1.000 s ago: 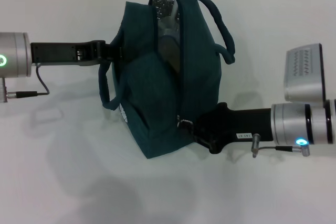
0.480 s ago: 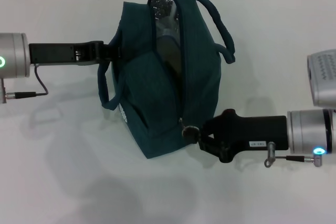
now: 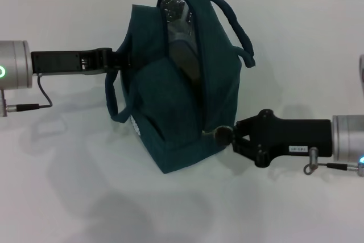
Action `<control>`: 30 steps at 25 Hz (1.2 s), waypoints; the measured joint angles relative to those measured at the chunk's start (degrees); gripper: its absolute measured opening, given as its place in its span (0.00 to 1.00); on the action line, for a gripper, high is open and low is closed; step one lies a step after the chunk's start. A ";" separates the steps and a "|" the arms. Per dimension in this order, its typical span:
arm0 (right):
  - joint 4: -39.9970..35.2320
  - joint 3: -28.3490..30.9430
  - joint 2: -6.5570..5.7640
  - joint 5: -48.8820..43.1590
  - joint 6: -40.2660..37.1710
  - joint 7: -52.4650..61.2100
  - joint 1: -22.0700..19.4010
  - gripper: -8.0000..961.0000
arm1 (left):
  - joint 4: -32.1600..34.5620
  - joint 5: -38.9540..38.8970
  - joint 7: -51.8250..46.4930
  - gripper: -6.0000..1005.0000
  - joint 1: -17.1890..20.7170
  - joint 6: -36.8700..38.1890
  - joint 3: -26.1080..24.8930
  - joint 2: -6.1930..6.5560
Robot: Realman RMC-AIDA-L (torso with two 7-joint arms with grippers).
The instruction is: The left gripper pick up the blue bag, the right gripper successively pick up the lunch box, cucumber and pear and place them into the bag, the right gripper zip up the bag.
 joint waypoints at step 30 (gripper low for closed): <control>-5.73 3.34 1.34 -0.82 -5.10 -16.34 -0.62 0.02 | -5.33 -20.60 29.17 0.32 5.69 0.57 -0.07 -1.49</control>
